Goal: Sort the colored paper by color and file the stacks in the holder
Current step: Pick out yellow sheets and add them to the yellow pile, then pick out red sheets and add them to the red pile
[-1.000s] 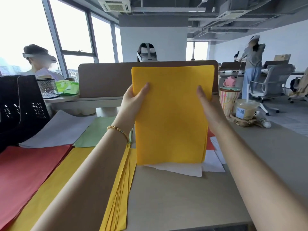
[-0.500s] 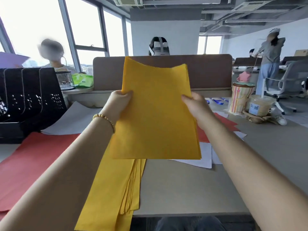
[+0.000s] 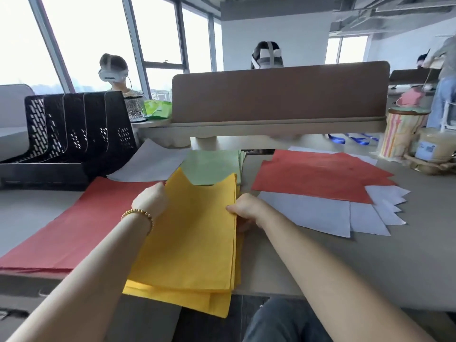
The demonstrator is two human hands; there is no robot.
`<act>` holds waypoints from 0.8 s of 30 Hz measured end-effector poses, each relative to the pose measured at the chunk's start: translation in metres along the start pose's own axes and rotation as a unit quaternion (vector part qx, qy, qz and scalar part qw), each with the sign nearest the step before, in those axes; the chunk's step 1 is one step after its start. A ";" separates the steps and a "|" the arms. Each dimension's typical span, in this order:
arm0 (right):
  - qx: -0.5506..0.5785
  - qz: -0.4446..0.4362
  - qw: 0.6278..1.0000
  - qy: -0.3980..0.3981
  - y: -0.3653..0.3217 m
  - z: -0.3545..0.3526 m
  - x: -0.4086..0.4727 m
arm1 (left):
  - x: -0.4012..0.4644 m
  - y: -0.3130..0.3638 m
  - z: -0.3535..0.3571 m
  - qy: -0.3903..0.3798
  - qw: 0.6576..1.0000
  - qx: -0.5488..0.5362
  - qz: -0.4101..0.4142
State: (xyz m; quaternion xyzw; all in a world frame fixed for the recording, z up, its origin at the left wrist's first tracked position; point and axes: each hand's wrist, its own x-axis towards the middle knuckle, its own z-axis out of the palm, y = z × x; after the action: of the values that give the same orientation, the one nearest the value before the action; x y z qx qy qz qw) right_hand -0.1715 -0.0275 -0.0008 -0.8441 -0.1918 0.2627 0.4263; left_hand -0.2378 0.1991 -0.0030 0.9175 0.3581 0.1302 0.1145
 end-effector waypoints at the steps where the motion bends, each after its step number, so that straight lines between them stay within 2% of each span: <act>1: -0.025 0.007 1.000 -0.007 -0.001 0.001 -0.002 | -0.005 0.000 0.002 0.003 1.000 0.022 0.010; 5: -0.178 0.019 0.984 0.005 0.002 0.003 0.002 | -0.024 0.013 0.010 -0.005 0.995 0.096 0.022; 8: -0.245 0.004 0.969 0.028 0.009 -0.001 0.006 | -0.033 0.027 0.013 -0.027 0.982 0.187 0.022; 11: -0.302 -0.031 0.949 0.081 0.018 -0.017 0.006 | -0.038 0.043 0.010 -0.002 0.970 0.237 0.051; 15: -0.297 -0.075 0.926 0.219 0.042 -0.057 0.013 | -0.033 0.088 0.021 -0.001 0.984 0.128 0.121; 18: -0.287 -0.093 0.910 0.283 0.068 -0.091 0.019 | -0.032 0.134 0.042 -0.008 0.977 0.022 0.214; 21: -0.314 -0.111 0.895 0.298 0.093 -0.123 0.027 | -0.030 0.182 0.065 -0.030 0.953 -0.029 0.301; 24: -0.382 -0.099 0.884 0.250 0.107 -0.150 0.040 | -0.021 0.218 0.084 -0.062 0.941 -0.029 0.330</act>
State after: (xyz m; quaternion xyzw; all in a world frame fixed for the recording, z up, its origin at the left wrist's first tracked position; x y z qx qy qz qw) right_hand -0.0388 -0.1588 -0.0253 -0.9560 -0.2466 -0.0945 0.1279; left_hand -0.0887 0.0183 -0.0191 0.9867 0.0232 0.1142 0.1135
